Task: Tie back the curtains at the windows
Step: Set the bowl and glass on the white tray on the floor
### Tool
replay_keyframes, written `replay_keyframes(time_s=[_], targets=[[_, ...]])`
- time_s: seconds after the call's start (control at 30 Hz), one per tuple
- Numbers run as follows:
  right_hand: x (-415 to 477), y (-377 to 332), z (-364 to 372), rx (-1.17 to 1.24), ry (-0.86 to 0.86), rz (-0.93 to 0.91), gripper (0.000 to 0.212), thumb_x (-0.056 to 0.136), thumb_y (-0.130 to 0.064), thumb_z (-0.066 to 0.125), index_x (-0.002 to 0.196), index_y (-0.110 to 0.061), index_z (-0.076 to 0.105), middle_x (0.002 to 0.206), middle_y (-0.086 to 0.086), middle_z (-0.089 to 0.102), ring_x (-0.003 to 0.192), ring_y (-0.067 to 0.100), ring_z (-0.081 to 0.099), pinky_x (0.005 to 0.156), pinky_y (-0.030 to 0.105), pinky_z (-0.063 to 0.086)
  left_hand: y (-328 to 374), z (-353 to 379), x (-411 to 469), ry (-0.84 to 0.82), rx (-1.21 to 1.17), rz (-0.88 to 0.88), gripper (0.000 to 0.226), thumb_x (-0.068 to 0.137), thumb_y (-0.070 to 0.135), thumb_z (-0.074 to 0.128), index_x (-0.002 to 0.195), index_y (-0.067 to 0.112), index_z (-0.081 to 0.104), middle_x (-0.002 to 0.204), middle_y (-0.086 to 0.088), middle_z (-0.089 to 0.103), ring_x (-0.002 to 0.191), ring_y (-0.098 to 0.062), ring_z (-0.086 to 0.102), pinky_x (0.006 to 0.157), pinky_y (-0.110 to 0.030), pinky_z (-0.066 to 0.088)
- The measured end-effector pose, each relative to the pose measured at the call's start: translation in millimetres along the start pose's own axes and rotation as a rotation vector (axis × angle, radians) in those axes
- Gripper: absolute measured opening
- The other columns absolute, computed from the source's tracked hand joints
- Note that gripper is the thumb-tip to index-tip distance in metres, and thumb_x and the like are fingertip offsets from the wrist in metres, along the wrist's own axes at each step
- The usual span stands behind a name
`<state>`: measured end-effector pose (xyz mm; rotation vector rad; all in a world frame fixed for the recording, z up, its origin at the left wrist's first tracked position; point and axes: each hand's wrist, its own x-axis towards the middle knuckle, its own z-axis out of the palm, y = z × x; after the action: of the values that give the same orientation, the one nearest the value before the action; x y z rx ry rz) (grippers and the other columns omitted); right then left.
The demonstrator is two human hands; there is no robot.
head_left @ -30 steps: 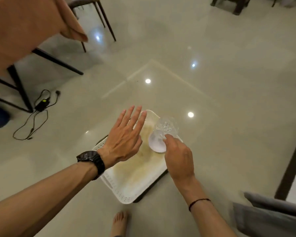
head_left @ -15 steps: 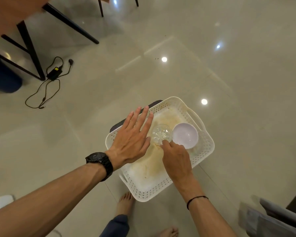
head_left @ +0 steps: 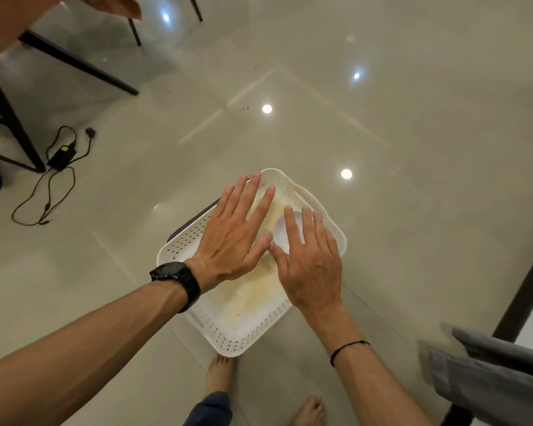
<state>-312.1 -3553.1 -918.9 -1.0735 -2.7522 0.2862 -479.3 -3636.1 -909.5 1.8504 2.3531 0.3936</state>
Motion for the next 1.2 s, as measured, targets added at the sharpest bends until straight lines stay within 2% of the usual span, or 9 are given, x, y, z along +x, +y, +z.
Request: replay_keyframes(time_s=[0.07,0.13,0.33,0.57,0.77,0.87,0.93,1.07,1.2], targets=[[-8.7,21.1,-18.2,0.005,-0.008,0.079,0.077,0.101,-0.071,0.021,0.162,-0.023,0.019,0.167,0.016,0.020,0.156,0.032,0.018,0.125,0.046,0.021,21.0,-2.2,13.6,0.002,0.027,0.031,0.076,0.105,0.055,0.021,0.167,0.014,0.007,0.174,-0.018,-0.002,0.161,-0.034,-0.003,0.130,-0.053,0.008],[-21.2,44.0,-34.0,-0.015,-0.010,0.137,0.081,0.100,-0.074,0.016,0.163,-0.023,0.014,0.169,0.015,0.012,0.157,0.032,0.011,0.126,0.049,0.018,43.4,-1.2,24.7,-0.017,0.045,0.063,0.078,0.105,0.059,0.019,0.167,0.013,0.005,0.174,-0.018,-0.004,0.161,-0.035,-0.004,0.130,-0.056,0.009],[-93.4,143.6,-87.3,-0.103,0.011,0.370,0.085,0.098,-0.075,0.012,0.163,-0.020,0.011,0.169,0.018,0.008,0.156,0.036,0.009,0.125,0.055,0.018,156.7,26.1,50.1,-0.112,-0.031,0.299,0.082,0.103,0.066,0.014,0.167,0.018,-0.003,0.174,-0.013,-0.011,0.162,-0.029,-0.007,0.130,-0.054,0.013],[-227.3,260.1,-130.2,-0.126,0.080,0.668,0.086,0.096,-0.076,0.022,0.163,-0.027,0.001,0.170,0.014,-0.003,0.157,0.033,0.001,0.126,0.054,0.011,331.1,87.3,52.3,-0.229,-0.088,0.658,0.082,0.104,0.065,0.019,0.166,0.017,-0.005,0.174,-0.012,-0.012,0.162,-0.027,-0.007,0.131,-0.046,0.010],[-338.3,321.1,-146.1,-0.168,0.116,0.886,0.088,0.095,-0.079,0.016,0.163,-0.024,0.005,0.169,0.017,0.006,0.156,0.034,0.012,0.125,0.054,0.018,465.0,138.4,26.9,-0.283,-0.188,1.014,0.077,0.107,0.057,0.021,0.164,0.005,0.016,0.173,-0.014,0.012,0.161,-0.025,0.013,0.130,-0.041,0.020],[-381.3,338.4,-145.5,-0.155,0.158,0.971,0.088,0.094,-0.078,0.010,0.163,-0.024,0.009,0.169,0.018,0.009,0.155,0.034,0.017,0.124,0.053,0.021,509.1,169.1,10.1,-0.305,-0.262,1.131,0.076,0.108,0.056,0.020,0.163,0.004,0.017,0.172,-0.016,0.016,0.160,-0.025,0.018,0.129,-0.040,0.024],[-411.5,352.6,-137.7,-0.150,0.203,1.024,0.088,0.095,-0.077,0.013,0.163,-0.022,0.012,0.169,0.018,0.011,0.156,0.033,0.017,0.124,0.053,0.021,535.0,195.1,-0.2,-0.336,-0.248,1.166,0.075,0.108,0.058,0.018,0.164,0.008,0.011,0.172,-0.013,0.012,0.160,-0.025,0.016,0.129,-0.040,0.021],[-453.6,383.0,-106.1,-0.124,0.253,1.129,0.089,0.096,-0.076,0.021,0.163,-0.019,0.009,0.169,0.018,0.012,0.155,0.034,0.016,0.124,0.051,0.022,567.7,247.9,-10.2,-0.410,-0.048,1.268,0.078,0.106,0.065,0.016,0.166,0.019,-0.002,0.174,-0.008,-0.002,0.162,-0.024,-0.003,0.132,-0.043,0.008],[-471.5,415.1,-75.6,-0.144,0.188,1.217,0.084,0.099,-0.070,0.026,0.163,-0.017,0.012,0.162,0.021,0.030,0.147,0.038,0.036,0.114,0.047,0.038,591.4,285.3,-8.5,-0.486,0.003,1.213,0.079,0.105,0.067,0.022,0.165,0.026,-0.009,0.174,-0.005,-0.010,0.161,-0.023,-0.009,0.131,-0.042,0.001]])
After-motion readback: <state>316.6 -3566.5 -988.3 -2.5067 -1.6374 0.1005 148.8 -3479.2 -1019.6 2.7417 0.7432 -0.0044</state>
